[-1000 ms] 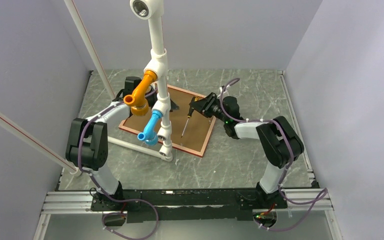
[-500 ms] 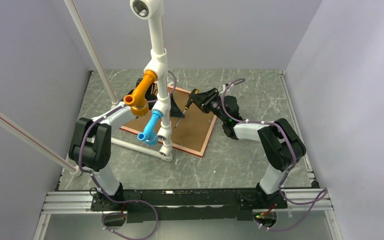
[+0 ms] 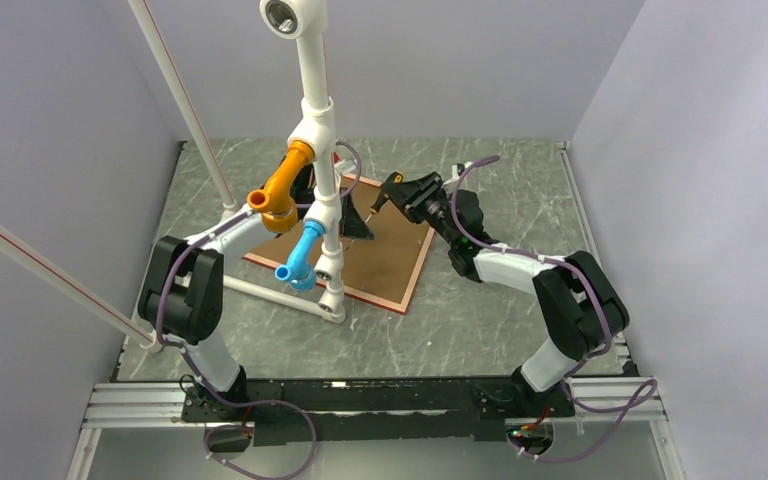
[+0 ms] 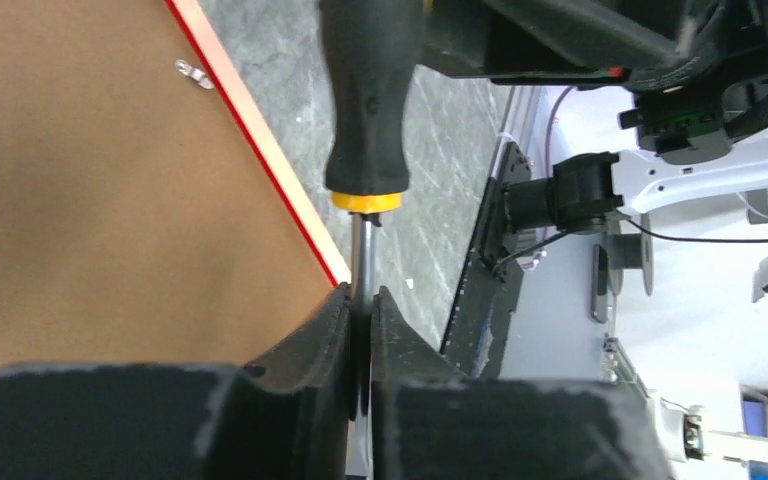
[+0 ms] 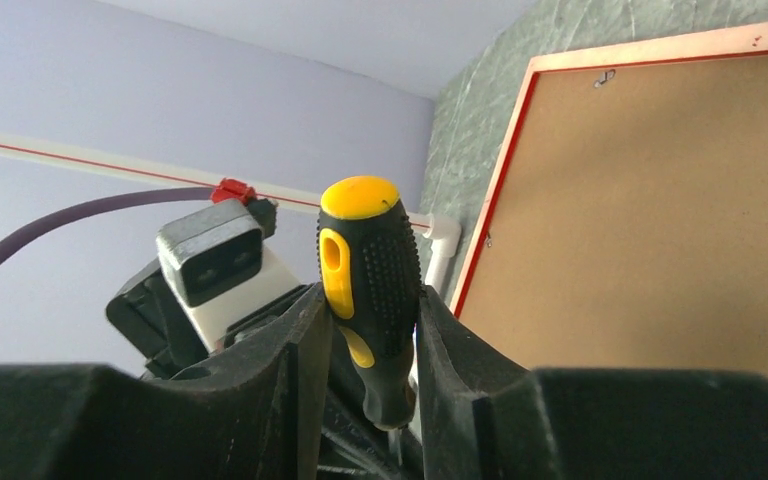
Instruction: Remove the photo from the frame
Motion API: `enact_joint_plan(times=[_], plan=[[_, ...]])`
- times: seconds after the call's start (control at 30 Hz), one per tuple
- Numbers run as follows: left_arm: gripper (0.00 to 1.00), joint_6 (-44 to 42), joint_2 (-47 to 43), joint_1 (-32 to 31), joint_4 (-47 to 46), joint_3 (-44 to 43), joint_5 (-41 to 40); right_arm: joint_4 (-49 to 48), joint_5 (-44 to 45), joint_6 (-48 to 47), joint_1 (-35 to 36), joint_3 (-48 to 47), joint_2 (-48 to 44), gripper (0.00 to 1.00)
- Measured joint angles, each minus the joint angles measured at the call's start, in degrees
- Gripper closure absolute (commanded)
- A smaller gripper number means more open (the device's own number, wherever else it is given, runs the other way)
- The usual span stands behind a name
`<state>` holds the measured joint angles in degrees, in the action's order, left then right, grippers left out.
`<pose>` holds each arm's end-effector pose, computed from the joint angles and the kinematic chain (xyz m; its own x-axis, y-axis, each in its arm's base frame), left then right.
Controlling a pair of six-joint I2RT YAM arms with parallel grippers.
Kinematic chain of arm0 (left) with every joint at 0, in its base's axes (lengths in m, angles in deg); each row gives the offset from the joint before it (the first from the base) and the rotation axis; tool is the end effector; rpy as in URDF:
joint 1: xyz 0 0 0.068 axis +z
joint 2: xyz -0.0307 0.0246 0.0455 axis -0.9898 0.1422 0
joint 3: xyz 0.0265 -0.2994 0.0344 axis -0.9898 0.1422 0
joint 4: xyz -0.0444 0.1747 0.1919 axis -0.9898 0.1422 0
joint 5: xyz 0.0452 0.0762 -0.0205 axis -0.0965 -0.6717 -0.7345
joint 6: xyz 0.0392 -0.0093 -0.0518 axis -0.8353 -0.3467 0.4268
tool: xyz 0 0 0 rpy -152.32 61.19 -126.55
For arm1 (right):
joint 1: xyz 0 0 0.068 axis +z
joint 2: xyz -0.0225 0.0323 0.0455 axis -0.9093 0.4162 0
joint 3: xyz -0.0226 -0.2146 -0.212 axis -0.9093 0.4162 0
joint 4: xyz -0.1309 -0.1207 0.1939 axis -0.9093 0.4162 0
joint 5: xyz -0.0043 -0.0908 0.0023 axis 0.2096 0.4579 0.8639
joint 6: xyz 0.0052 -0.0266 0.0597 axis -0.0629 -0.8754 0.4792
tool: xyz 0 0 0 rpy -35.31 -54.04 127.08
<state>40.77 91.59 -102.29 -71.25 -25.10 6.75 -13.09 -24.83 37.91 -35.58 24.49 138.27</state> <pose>0.3454 -0.1755 0.2663 -0.8133 0.1144 -0.5705 0.5735 0.3227 -0.7530 0.3188 0.1900 0.2715 -0.5648 0.7569 -0.3289 -0.1981 0.2625 0.9444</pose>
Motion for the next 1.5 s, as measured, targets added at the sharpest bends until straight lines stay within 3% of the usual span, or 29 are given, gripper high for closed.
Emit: enact_joint_plan(times=[0.07,0.17,0.2,0.23,0.27,0.5,0.7,0.83,1.0,1.1,1.5], plan=[[1.0,-1.49,-0.33,-0.33,0.66,-0.02,0.11,0.76,0.28,-0.28,0.13,0.0,-0.02,0.97],[1.0,-3.02,-1.46,-0.76,2.03,0.0,-1.11,3.41,-0.13,-2.14,0.13,0.0,-1.73,0.48],[1.0,-3.69,-1.88,-0.79,2.29,0.02,-1.07,4.68,-0.42,-3.37,0.13,0.0,-2.73,0.21],[1.0,-4.44,-2.4,-0.92,2.8,0.02,-1.11,6.62,-0.79,-4.87,0.11,-0.22,-4.02,0.03],[1.0,-5.25,-3.04,-1.11,3.39,0.02,-2.16,10.82,-1.57,-8.15,0.15,-0.92,-6.01,0.01],[1.0,-11.91,-7.04,-0.9,5.2,0.48,-7.63,40.09,-0.11,-30.6,0.76,-8.59,-14.91,0.0],[1.0,-20.7,-10.14,-4.17,6.1,3.02,-11.74,53.22,1.77,-38.18,0.74,-5.49,-25.16,0.0],[1.0,-24.35,-12.59,-8.15,6.27,5.73,-15.76,57.02,-1.44,-38.93,0.2,-5.84,-31.52,0.0],[1.0,-27.02,-15.17,-11.37,4.98,8.96,-22.4,63.6,-6.16,-37.38,-0.59,-11.78,-29.18,0.0],[1.0,-28.26,-17.07,-13.42,3.76,10.73,-25.55,64.94,-7.28,-35.71,-0.9,-12.11,-28.48,0.07],[1.0,-31.69,-19.82,-16.74,-0.15,12.41,-27.26,59.8,-9.94,-28.72,-2.12,-6.95,-28.28,0.22]])
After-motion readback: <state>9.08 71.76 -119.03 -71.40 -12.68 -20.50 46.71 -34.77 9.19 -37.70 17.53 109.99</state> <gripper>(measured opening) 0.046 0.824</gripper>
